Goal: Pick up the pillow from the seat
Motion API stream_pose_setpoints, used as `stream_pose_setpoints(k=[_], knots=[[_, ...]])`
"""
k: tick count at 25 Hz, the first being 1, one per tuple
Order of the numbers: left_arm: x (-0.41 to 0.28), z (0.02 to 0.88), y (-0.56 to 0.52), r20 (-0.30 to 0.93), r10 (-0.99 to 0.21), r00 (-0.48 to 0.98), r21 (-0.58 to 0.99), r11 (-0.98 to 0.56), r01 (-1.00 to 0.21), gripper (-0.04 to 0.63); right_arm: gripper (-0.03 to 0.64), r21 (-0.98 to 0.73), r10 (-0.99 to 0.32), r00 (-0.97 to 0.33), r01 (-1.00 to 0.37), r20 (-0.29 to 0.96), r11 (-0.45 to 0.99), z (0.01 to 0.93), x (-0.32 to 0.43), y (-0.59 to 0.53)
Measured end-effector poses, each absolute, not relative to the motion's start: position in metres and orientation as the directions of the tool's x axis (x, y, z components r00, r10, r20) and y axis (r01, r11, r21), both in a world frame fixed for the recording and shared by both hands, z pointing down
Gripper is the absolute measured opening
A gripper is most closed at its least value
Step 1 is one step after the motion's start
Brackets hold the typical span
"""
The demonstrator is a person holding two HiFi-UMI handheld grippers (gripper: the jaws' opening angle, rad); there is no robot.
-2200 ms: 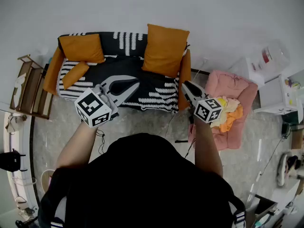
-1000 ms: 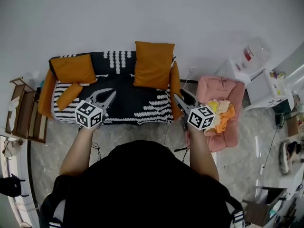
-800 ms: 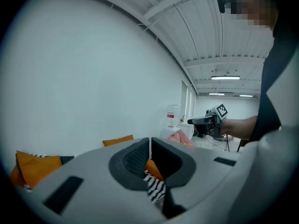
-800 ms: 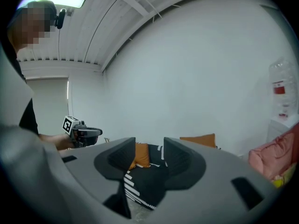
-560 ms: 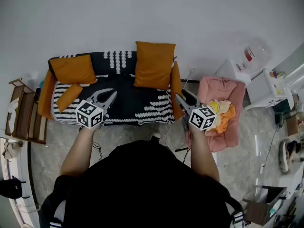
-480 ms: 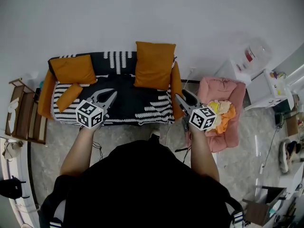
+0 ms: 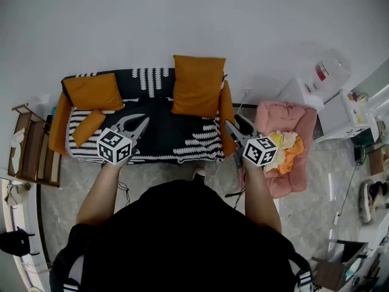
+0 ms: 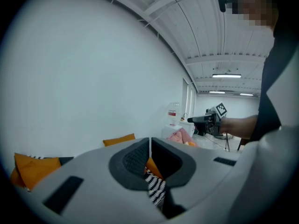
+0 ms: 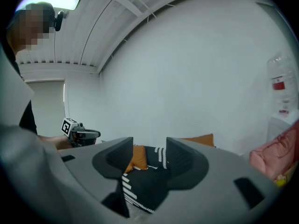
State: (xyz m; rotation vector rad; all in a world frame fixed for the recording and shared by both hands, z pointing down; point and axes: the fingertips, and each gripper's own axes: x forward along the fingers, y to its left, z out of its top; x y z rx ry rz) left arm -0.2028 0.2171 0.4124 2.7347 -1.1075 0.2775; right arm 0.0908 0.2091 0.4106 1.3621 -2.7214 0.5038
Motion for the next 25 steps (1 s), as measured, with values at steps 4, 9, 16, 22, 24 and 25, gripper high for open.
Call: stream_pose_setpoints(k=[4, 9, 16, 22, 24, 25], knots=[[-0.198, 0.418, 0.21, 0.248, -0.665, 0.705, 0.099, -0.706, -0.701, 0.012, 0.227, -0.271, -0.768, -0.606, -0.79, 0.206, 0.551, 0.417, 0.098, 0.201], [-0.193, 0.422, 0.201, 0.258, -0.663, 0.703, 0.108, -0.703, -0.703, 0.012, 0.23, -0.278, -0.762, -0.609, -0.788, 0.222, 0.549, 0.423, 0.103, 0.189], [-0.187, 0.427, 0.19, 0.266, -0.665, 0.698, 0.123, -0.694, -0.709, 0.012, 0.23, -0.284, -0.757, -0.607, -0.79, 0.242, 0.543, 0.432, 0.109, 0.176], [-0.183, 0.429, 0.181, 0.262, -0.668, 0.697, 0.137, -0.689, -0.712, 0.012, 0.23, -0.3, -0.754, -0.608, -0.788, 0.249, 0.537, 0.439, 0.114, 0.165], [-0.18, 0.43, 0.178, 0.261, -0.668, 0.696, 0.139, -0.688, -0.712, 0.012, 0.23, -0.307, -0.752, -0.61, -0.787, 0.251, 0.536, 0.442, 0.116, 0.162], [-0.178, 0.43, 0.177, 0.261, -0.669, 0.696, 0.14, -0.687, -0.713, 0.012, 0.23, -0.31, -0.751, -0.61, -0.786, 0.251, 0.535, 0.443, 0.117, 0.16]])
